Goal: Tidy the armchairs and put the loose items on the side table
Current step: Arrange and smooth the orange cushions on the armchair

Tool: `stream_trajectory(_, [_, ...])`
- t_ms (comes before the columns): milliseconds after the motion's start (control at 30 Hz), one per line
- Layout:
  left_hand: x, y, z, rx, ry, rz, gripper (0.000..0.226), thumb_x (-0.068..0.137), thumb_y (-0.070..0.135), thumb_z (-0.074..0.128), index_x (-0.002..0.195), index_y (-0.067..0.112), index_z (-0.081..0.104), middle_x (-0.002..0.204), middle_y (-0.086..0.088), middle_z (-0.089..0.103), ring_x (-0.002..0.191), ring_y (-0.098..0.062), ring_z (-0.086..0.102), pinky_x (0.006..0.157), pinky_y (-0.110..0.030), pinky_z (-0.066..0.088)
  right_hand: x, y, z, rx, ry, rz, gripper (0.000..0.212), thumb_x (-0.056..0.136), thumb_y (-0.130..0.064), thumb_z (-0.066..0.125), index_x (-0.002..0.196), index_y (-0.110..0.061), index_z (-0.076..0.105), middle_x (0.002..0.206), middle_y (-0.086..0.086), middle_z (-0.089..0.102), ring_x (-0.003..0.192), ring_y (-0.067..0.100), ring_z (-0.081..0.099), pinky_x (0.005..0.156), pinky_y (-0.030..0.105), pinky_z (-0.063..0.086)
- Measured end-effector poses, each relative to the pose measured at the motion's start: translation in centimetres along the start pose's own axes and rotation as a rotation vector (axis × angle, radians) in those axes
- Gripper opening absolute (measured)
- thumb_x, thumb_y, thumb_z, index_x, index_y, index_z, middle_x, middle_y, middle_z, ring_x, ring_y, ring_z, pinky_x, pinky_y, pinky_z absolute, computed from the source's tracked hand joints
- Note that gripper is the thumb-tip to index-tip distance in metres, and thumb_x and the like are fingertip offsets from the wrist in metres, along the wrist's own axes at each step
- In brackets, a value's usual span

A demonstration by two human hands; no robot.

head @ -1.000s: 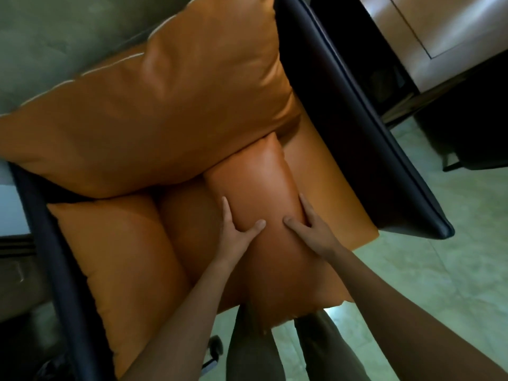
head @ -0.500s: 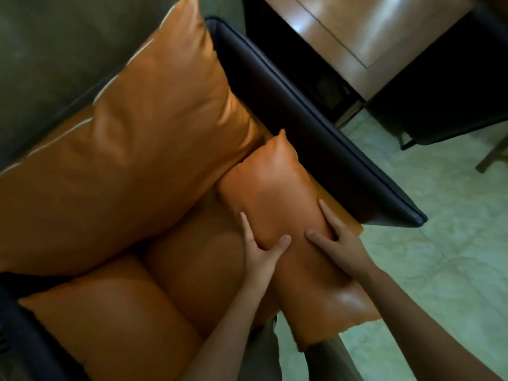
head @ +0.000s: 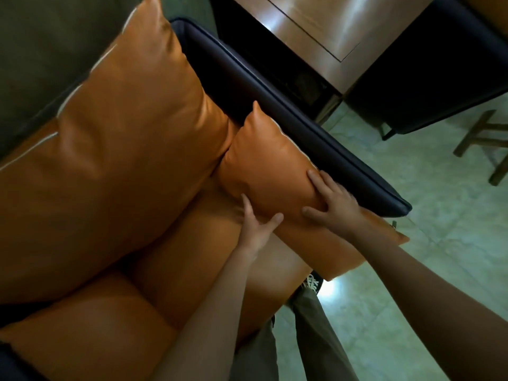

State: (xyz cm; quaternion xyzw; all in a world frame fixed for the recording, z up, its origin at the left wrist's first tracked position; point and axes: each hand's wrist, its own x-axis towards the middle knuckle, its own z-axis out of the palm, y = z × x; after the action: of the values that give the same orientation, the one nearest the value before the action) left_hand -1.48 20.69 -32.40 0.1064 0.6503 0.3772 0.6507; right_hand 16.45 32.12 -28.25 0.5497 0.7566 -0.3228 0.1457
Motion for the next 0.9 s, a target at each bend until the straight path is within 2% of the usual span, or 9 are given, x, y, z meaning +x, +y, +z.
stream_trajectory(67, [-0.4,0.0,-0.2,0.036,0.105,0.076,0.121,0.075,0.045,0.084,0.153,0.047,-0.009,0.164,0.005,0.017,0.147,-0.019,0.028,0.117,-0.049,0.033,-1.0,0.5,0.6,0.012,0.063,-0.009,0.089,0.091,-0.060,0.058,0.153,-0.054,-0.005,0.168,-0.008,0.003,0.153,0.027,0.011,0.122,0.057,0.010])
stream_trajectory(133, [-0.4,0.4,-0.6,0.065,0.202,0.160,0.120,0.066,0.055,0.087,0.149,0.058,0.000,0.165,0.007,0.015,0.148,-0.018,0.026,0.117,-0.050,0.033,-1.6,1.0,0.8,0.028,0.083,0.004,0.089,0.090,-0.060,0.059,0.155,-0.050,-0.001,0.168,-0.006,0.007,0.153,0.026,0.009,0.122,0.060,0.006])
stream_trajectory(233, [0.4,1.7,-0.7,-0.053,0.221,0.139,0.117,0.060,0.056,0.091,0.134,0.078,0.004,0.162,0.008,0.024,0.145,-0.021,0.034,0.111,-0.064,0.034,-2.1,2.4,0.8,0.079,0.122,0.046,0.093,0.085,-0.065,0.062,0.157,-0.043,0.007,0.163,0.000,0.024,0.148,0.027,0.022,0.120,0.061,0.017])
stream_trajectory(300, [0.6,2.5,-0.1,-0.175,0.197,0.100,0.118,0.063,0.046,0.092,0.140,0.071,0.006,0.160,0.007,0.029,0.141,-0.024,0.039,0.105,-0.070,0.036,-2.2,2.9,0.3,0.067,0.115,0.088,0.097,0.081,-0.071,0.061,0.157,-0.044,0.008,0.157,0.002,0.032,0.142,0.030,0.030,0.115,0.054,0.029])
stream_trajectory(367, [0.5,2.5,0.5,-0.242,0.199,0.088,0.121,0.063,0.039,0.093,0.146,0.062,0.008,0.158,0.004,0.032,0.136,-0.025,0.046,0.101,-0.067,0.042,-2.3,1.9,-0.3,0.046,0.099,0.108,0.095,0.079,-0.071,0.062,0.155,-0.049,0.009,0.151,0.003,0.036,0.136,0.030,0.033,0.108,0.050,0.030])
stream_trajectory(467, [0.3,1.3,1.4,-0.263,0.213,0.119,0.124,0.058,0.042,0.095,0.146,0.062,0.010,0.159,0.000,0.030,0.134,-0.024,0.047,0.103,-0.060,0.046,-3.2,0.1,-0.1,0.065,0.111,0.043,0.095,0.076,-0.070,0.063,0.154,-0.052,0.011,0.145,0.004,0.037,0.130,0.029,0.033,0.104,0.046,0.029])
stream_trajectory(600, [0.5,2.2,3.6,-0.133,0.138,0.183,0.124,0.064,0.036,0.093,0.147,0.062,0.005,0.157,0.005,0.029,0.133,-0.019,0.047,0.105,-0.051,0.048,-4.3,1.5,0.2,0.098,0.141,0.041,0.093,0.081,-0.060,0.068,0.154,-0.053,0.011,0.148,0.002,0.031,0.133,0.026,0.029,0.108,0.048,0.030])
stream_trajectory(733, [0.9,2.3,4.2,-0.053,0.169,0.215,0.124,0.070,0.038,0.089,0.151,0.055,-0.002,0.156,0.007,0.028,0.133,-0.016,0.045,0.107,-0.043,0.047,-3.5,2.2,0.1,0.141,0.162,-0.028,0.085,0.086,-0.048,0.069,0.155,-0.048,0.020,0.144,0.002,0.035,0.130,0.022,0.031,0.106,0.043,0.033])
stream_trajectory(900, [0.3,1.8,4.2,0.028,0.211,0.210,0.119,0.069,0.054,0.085,0.149,0.058,-0.004,0.163,0.003,0.021,0.142,-0.020,0.038,0.112,-0.047,0.042,-3.9,2.9,1.1,0.157,0.172,-0.064,0.084,0.083,-0.058,0.058,0.157,-0.040,0.023,0.152,0.002,0.032,0.136,0.026,0.031,0.109,0.050,0.035])
